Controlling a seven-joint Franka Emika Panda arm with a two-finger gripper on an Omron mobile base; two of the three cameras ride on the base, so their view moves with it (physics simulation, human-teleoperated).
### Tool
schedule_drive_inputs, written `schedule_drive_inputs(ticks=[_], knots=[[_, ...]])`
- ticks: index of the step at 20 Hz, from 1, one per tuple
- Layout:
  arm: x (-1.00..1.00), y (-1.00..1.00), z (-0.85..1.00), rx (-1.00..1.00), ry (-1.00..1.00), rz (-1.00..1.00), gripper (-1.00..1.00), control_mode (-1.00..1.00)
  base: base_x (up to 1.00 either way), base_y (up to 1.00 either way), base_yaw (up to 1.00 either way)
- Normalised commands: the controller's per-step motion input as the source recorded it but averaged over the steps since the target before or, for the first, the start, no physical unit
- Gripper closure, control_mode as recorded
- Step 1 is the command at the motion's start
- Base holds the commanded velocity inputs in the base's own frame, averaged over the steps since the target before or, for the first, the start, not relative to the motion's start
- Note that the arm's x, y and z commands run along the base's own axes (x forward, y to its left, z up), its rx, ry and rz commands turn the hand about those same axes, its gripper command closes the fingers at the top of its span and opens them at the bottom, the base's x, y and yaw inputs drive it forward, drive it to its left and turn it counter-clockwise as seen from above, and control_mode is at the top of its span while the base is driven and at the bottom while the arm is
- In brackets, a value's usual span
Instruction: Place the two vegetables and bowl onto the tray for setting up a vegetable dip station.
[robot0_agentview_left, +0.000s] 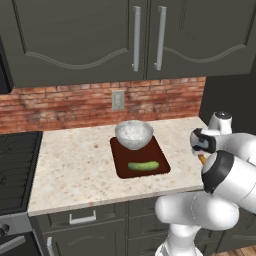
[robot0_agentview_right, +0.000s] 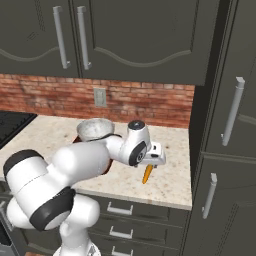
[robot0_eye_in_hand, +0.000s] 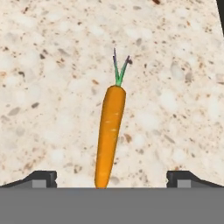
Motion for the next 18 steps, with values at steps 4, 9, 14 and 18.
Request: schedule_drive_inputs(ticks=[4, 9, 14, 18], knots=[[0.33, 0.0, -0.24, 0.02, 0.0, 0.0, -1.0, -1.0, 0.0, 0.0, 0.0], [0.26, 0.0, -0.28, 0.0, 0.0, 0.0, -1.0, -1.0, 0.0, 0.0, 0.0], [0.21, -0.02, -0.28, 0.01, 0.0, 0.0, -1.0, -1.0, 0.0, 0.0, 0.0], [0.14, -0.18, -0.19, 0.04, 0.0, 0.0, -1.0, -1.0, 0.0, 0.0, 0.0]])
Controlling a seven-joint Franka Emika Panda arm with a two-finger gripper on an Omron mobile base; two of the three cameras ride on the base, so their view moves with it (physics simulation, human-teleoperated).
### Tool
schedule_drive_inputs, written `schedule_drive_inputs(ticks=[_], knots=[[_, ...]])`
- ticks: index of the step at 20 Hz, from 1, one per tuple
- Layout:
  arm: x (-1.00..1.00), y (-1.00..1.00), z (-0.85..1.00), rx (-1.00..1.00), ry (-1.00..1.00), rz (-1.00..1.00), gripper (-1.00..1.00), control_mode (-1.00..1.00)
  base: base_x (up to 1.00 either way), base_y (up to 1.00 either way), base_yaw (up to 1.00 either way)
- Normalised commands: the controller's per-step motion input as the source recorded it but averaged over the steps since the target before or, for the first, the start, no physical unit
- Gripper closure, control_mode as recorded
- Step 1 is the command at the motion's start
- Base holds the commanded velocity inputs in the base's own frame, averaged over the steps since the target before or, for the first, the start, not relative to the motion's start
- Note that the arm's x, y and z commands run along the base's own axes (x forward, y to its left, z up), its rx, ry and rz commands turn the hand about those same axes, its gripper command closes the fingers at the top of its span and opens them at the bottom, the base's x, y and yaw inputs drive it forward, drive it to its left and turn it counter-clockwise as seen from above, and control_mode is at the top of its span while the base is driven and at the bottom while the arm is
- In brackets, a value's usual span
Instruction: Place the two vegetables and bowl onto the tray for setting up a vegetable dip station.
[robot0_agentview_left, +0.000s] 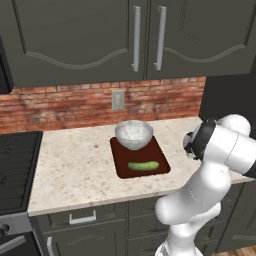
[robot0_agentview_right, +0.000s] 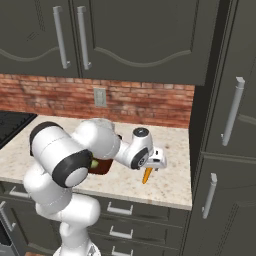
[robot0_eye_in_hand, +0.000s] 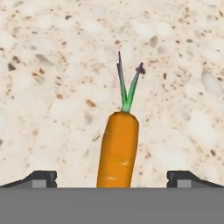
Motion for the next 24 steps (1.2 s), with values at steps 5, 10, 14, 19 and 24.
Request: schedule_drive_inputs(ticks=[5, 10, 14, 19, 24], knots=[[0.2, -0.27, -0.22, 0.06, 0.0, 0.0, -1.0, -1.0, 0.0, 0.0, 0.0], [0.17, 0.0, -0.22, 0.02, 0.0, 0.0, 1.0, -1.0, 0.0, 0.0, 0.0], [0.11, 0.01, -0.09, 0.0, -0.02, 0.0, 1.0, -1.0, 0.0, 0.0, 0.0], [0.04, 0.05, -0.02, 0.0, -0.01, 0.0, 1.0, -1.0, 0.0, 0.0, 0.0], [-0.1, 0.27, 0.17, -0.02, -0.01, 0.03, 1.0, -1.0, 0.0, 0.0, 0.0]])
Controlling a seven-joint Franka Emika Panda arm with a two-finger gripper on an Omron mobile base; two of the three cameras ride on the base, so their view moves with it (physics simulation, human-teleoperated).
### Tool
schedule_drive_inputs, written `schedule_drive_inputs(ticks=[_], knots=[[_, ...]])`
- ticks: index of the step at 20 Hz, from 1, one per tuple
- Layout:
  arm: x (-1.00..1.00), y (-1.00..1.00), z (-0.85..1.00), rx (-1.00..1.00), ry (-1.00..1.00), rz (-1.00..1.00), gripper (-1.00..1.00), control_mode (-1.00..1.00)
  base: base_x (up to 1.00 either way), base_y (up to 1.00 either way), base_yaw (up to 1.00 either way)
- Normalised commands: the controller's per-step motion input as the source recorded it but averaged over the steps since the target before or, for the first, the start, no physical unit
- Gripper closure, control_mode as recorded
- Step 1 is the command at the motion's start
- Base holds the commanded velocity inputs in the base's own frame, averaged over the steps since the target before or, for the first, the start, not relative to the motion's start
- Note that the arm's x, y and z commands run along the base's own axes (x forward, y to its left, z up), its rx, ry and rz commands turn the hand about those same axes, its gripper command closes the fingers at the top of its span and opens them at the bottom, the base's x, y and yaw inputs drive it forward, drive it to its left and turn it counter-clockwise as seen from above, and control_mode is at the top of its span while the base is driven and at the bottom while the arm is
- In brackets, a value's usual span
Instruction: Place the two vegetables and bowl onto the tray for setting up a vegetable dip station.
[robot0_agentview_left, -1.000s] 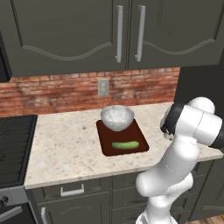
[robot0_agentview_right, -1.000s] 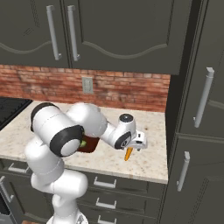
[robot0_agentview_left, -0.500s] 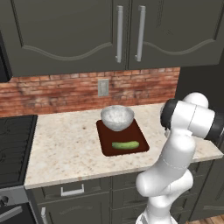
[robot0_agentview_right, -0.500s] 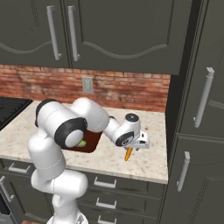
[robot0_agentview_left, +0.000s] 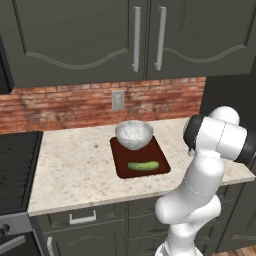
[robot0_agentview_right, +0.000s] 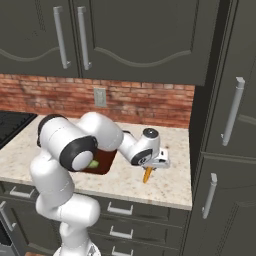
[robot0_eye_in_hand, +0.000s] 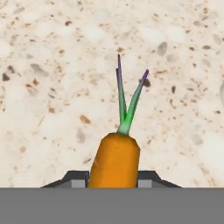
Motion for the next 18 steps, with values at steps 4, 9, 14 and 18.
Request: schedule_drive_inputs(ticks=[4, 9, 14, 18], knots=[[-0.23, 0.34, 0.25, -0.07, -0.04, 0.05, 1.0, -1.0, 0.0, 0.0, 0.0], [-0.18, 0.46, 0.37, -0.15, -0.05, 0.14, 1.0, -1.0, 0.0, 0.0, 0.0], [-0.13, 0.52, 0.24, -0.15, -0.01, 0.37, 1.0, -1.0, 0.0, 0.0, 0.0], [-0.03, 0.39, 0.17, -0.12, -0.03, 0.41, 1.0, -1.0, 0.0, 0.0, 0.0]])
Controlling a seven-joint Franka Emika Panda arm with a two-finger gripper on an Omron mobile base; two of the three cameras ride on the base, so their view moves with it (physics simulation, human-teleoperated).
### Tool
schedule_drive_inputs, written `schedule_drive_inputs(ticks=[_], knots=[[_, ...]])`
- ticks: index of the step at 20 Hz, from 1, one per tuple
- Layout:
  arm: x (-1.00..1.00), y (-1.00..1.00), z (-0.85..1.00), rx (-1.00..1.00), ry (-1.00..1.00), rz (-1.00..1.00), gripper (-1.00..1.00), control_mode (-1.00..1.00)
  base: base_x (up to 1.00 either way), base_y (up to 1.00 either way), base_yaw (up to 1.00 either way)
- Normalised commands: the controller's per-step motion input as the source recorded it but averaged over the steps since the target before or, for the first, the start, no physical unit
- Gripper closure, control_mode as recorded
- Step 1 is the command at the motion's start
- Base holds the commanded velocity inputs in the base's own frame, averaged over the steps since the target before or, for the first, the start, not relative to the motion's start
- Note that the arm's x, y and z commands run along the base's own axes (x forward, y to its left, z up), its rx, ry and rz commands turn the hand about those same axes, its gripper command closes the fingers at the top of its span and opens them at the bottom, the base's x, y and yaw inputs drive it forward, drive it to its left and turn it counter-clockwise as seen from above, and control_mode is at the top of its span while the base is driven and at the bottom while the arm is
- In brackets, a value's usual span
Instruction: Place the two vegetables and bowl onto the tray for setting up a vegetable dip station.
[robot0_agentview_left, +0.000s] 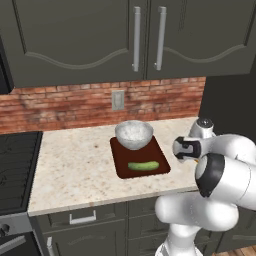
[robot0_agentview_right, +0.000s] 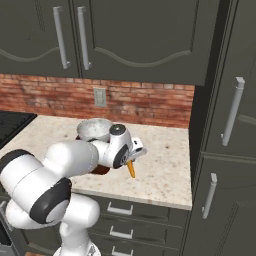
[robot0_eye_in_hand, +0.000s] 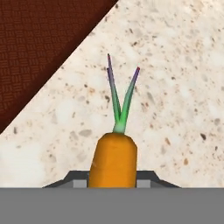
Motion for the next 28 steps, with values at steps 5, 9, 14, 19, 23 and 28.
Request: schedule_drive_inputs(ticks=[5, 9, 14, 19, 23, 28], knots=[[-0.04, 0.43, 0.15, -0.07, -0.01, 0.44, 1.0, -1.0, 0.0, 0.0, 0.0], [-0.16, 0.59, 0.17, -0.09, 0.02, 0.39, 1.0, -1.0, 0.0, 0.0, 0.0], [-0.07, 0.57, 0.33, -0.12, 0.08, 0.29, 1.0, -1.0, 0.0, 0.0, 0.0], [-0.06, 0.6, 0.3, -0.11, 0.09, 0.26, 1.0, -1.0, 0.0, 0.0, 0.0], [-0.06, 0.48, 0.0, -0.04, 0.04, 0.08, 1.0, -1.0, 0.0, 0.0, 0.0], [0.05, 0.35, -0.06, 0.0, -0.05, -0.03, 1.0, -1.0, 0.0, 0.0, 0.0]])
